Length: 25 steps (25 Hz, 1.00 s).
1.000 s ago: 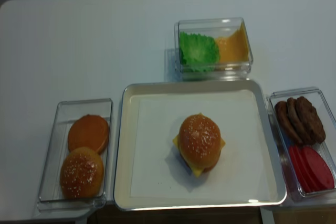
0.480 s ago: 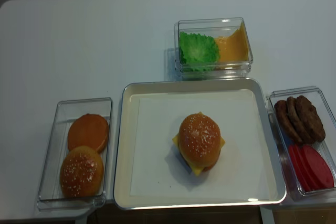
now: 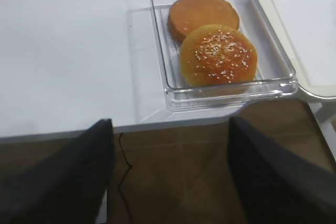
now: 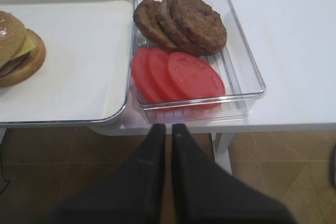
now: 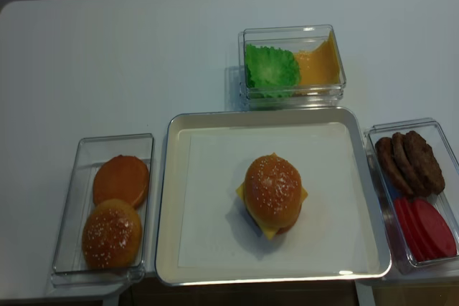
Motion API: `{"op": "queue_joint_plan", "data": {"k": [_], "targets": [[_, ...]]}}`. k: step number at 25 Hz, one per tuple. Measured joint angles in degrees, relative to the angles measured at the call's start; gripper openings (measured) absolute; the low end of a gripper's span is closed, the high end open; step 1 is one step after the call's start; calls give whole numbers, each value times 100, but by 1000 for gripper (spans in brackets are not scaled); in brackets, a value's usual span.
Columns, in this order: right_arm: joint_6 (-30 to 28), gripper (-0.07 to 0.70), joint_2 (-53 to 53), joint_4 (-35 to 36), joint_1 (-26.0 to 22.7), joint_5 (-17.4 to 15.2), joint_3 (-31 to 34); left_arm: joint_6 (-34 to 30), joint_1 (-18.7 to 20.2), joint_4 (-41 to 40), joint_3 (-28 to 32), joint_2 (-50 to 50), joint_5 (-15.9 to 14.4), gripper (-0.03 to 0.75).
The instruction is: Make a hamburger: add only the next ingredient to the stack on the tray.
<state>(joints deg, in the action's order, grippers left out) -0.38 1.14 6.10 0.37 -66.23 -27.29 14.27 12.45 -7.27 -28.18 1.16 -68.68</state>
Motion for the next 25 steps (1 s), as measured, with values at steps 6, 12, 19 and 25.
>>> {"op": "queue_joint_plan", "data": {"k": [6,12,19,25], "targets": [[0,27,0,0,0,0,0,0,-654,0,0,0,0,500],[0,27,0,0,0,0,0,0,-762,0,0,0,0,499],[0,27,0,0,0,0,0,0,-762,0,0,0,0,499],[0,27,0,0,0,0,0,0,-762,0,0,0,0,499]]}}
